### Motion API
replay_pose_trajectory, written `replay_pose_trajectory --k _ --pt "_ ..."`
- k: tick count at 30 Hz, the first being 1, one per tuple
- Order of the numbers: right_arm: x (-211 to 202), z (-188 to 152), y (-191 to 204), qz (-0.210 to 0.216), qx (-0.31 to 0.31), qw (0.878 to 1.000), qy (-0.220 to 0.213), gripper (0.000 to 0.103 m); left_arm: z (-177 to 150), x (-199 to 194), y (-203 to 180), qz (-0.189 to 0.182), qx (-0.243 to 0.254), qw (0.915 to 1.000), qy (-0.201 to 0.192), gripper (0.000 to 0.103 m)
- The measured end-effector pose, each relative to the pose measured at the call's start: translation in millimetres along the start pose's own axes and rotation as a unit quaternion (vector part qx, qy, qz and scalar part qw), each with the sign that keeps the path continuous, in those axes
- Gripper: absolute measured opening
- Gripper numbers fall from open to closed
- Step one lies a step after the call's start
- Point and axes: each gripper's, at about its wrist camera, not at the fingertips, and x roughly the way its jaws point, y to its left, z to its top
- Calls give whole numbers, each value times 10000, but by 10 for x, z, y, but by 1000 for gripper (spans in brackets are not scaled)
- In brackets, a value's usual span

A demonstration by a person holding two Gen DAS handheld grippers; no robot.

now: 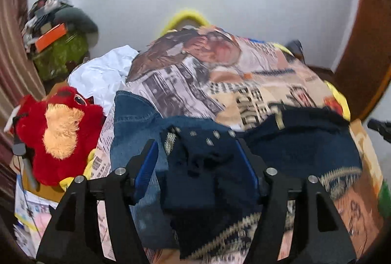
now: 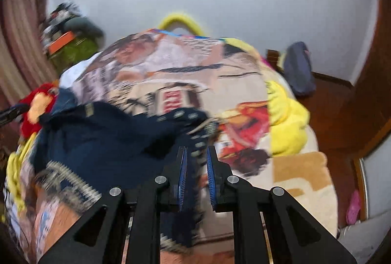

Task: Fold large clothes

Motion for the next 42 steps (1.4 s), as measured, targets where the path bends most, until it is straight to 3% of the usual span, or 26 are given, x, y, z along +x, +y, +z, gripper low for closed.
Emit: replay_pose_trajectory --k 3,9,12,17,20,24,26,29,36,39,42 --pt "9 -102 302 294 -271 9992 67 11 -195 39 -142 11 253 9996 152 75" --pt "426 -243 776 517 -641 9956 436 11 -458 570 -308 78 325 9970 699 75" --pt "778 -210 884 365 -739 9948 598 11 -364 823 -305 153 273 9965 775 75" --pt "1154 80 873 160 -594 9971 458 11 19 1194 -169 315 -15 9971 696 75" --pt "1304 339 830 -30 -597 9975 376 11 219 1346 -93 641 -12 9958 649 75" --pt "1394 610 749 -1218 -670 9900 252 11 373 1383 58 859 -270 9940 629 75" --pt "1297 680 695 -820 -463 9951 292 11 388 1235 99 615 -378 9962 491 75" --pt "991 643 723 -187 -364 9991 71 11 347 977 4 434 -144 9985 317 75" --pt "394 189 1252 710 -914 9933 -4 11 43 434 -506 -454 525 9973 223 76" --pt "406 -62 1479 930 -1143 9887 257 11 -169 354 -747 -815 713 9935 353 81" --pt "566 -335 1618 647 -1374 9875 417 11 -396 460 -953 -833 936 9905 568 81"
